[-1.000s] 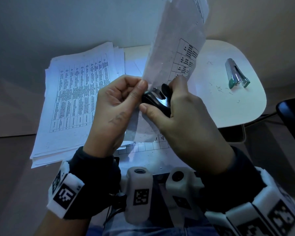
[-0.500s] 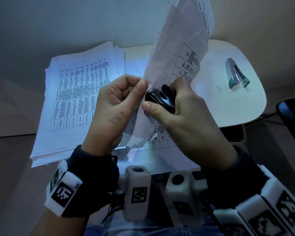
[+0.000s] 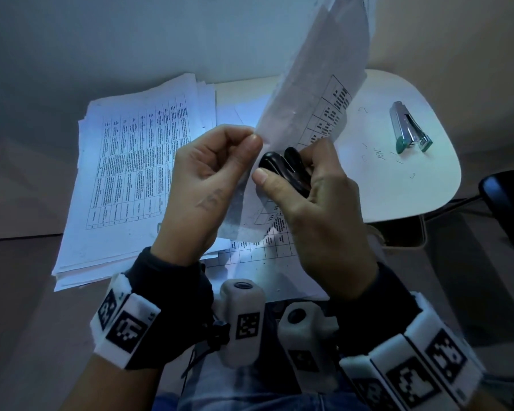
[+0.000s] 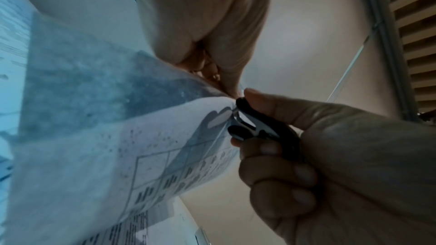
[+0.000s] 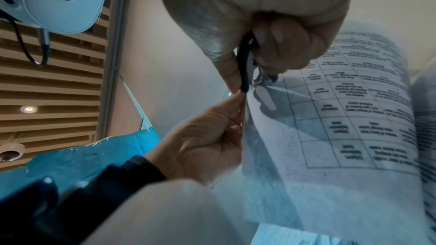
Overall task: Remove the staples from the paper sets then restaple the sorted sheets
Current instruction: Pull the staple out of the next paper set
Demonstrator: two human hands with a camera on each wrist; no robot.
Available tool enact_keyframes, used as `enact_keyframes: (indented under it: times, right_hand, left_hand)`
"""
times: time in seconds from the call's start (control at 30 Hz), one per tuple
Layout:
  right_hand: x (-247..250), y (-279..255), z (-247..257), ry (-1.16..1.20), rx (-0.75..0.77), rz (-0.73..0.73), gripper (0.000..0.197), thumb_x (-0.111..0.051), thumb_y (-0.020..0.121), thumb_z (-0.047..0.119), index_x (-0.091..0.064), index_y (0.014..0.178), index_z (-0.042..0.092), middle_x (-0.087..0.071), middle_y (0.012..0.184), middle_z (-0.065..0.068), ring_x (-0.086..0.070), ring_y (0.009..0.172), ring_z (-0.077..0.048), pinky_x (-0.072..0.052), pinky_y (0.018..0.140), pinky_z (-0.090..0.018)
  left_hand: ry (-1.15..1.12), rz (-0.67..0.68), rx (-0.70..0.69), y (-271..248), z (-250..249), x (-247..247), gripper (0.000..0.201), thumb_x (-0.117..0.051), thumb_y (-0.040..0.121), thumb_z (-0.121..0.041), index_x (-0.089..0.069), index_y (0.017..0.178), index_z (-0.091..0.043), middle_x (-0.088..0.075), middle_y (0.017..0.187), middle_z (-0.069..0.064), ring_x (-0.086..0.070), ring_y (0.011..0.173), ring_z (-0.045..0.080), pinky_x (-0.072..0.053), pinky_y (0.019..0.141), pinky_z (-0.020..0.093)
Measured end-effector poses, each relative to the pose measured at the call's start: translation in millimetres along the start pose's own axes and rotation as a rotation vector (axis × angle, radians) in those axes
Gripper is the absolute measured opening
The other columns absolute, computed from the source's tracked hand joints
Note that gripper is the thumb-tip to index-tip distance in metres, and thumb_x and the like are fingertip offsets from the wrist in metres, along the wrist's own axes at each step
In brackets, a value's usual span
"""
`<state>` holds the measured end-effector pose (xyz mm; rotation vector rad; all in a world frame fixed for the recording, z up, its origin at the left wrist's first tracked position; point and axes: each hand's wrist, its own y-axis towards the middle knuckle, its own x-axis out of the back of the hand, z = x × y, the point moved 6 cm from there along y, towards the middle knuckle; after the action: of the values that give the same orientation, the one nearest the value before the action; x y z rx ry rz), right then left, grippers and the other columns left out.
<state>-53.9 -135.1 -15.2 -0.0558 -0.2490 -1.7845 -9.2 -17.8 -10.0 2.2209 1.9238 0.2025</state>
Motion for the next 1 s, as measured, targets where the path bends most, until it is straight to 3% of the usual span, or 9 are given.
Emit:
enact_keyframes:
  times: [0.2, 0.33, 0.47, 0.6, 0.7, 0.83, 1.0]
  right_hand:
    - [-3.9, 1.1, -5.5, 0.027, 0.027, -0.070, 0.030, -0.065, 0.078, 0.033, -0.051, 0.093, 0.010, -0.065, 0.075, 0.002, -0.062, 0.069, -0.017, -0.051, 0.066, -0.041]
    - [-6.6, 1.2, -6.8, 0.036, 0.051, -0.080, 0.032, -0.063, 0.077, 0.032, -0.053, 0.095, 0.008, -0.067, 0.080, 0.003, -0.063, 0.074, -0.017, -0.051, 0.068, -0.041]
    - [-8.2, 1.4, -7.5, 0.026, 0.076, -0.099, 0.030, -0.062, 0.078, 0.032, -0.053, 0.089, 0.005, -0.062, 0.070, 0.002, -0.058, 0.066, -0.017, -0.048, 0.063, -0.041]
    - [-5.2, 3.2, -7.5, 0.027, 0.084, -0.086, 0.028, -0.063, 0.078, 0.032, -0.053, 0.087, 0.007, -0.059, 0.066, 0.006, -0.055, 0.062, -0.011, -0.047, 0.059, -0.032]
    - [-4.7, 4.8, -13.4, 0.165, 0.033, -0.060, 0.026, -0.064, 0.076, 0.029, -0.051, 0.080, 0.007, -0.053, 0.059, 0.003, -0.049, 0.053, -0.014, -0.040, 0.050, -0.029]
    - [-7.0, 9.7, -27.4, 0.348, -0.067, -0.012, 0.020, -0.065, 0.074, 0.029, -0.049, 0.071, 0.019, -0.045, 0.052, 0.010, -0.039, 0.045, -0.009, -0.031, 0.047, -0.023]
    - [12.9, 18.3, -27.5, 0.367, 0.012, -0.056, 0.018, -0.065, 0.076, 0.024, -0.047, 0.071, 0.024, -0.050, 0.055, 0.012, -0.041, 0.046, -0.001, -0.033, 0.046, -0.013]
  left_hand:
    - [0.045, 0.010, -0.031, -0.3, -2.3, -0.5, 0.013, -0.063, 0.083, -0.013, -0.069, 0.078, -0.023, -0.069, 0.071, -0.011, -0.061, 0.068, 0.001, -0.047, 0.066, 0.014]
    - [0.018, 0.053, -0.013, -3.0, -2.2, -2.4, 0.006, -0.061, 0.081, -0.018, -0.062, 0.081, -0.011, -0.067, 0.068, -0.010, -0.060, 0.064, 0.001, -0.048, 0.063, 0.014]
    - [-0.049, 0.027, 0.002, -4.1, -0.6, -1.3, 0.004, -0.063, 0.077, -0.014, -0.066, 0.074, -0.013, -0.068, 0.066, -0.006, -0.062, 0.061, 0.004, -0.049, 0.060, 0.014]
    - [0.015, 0.002, -0.018, -3.5, -2.1, -1.2, 0.004, -0.063, 0.078, -0.016, -0.065, 0.078, -0.012, -0.069, 0.067, -0.007, -0.063, 0.063, 0.004, -0.049, 0.062, 0.016]
    - [0.049, 0.002, -0.034, -1.7, -2.7, -2.1, 0.004, -0.063, 0.080, -0.016, -0.065, 0.079, -0.013, -0.068, 0.068, -0.007, -0.062, 0.065, 0.005, -0.049, 0.064, 0.017]
    - [0.075, 0.006, -0.031, 3.9, 0.8, -2.3, 0.009, -0.063, 0.084, -0.011, -0.066, 0.076, -0.016, -0.066, 0.067, -0.007, -0.060, 0.064, 0.006, -0.049, 0.062, 0.019]
    - [0.086, -0.007, -0.031, 9.7, 2.1, 11.0, 0.014, -0.062, 0.085, -0.015, -0.068, 0.074, -0.021, -0.065, 0.069, -0.009, -0.056, 0.065, 0.006, -0.048, 0.065, 0.018]
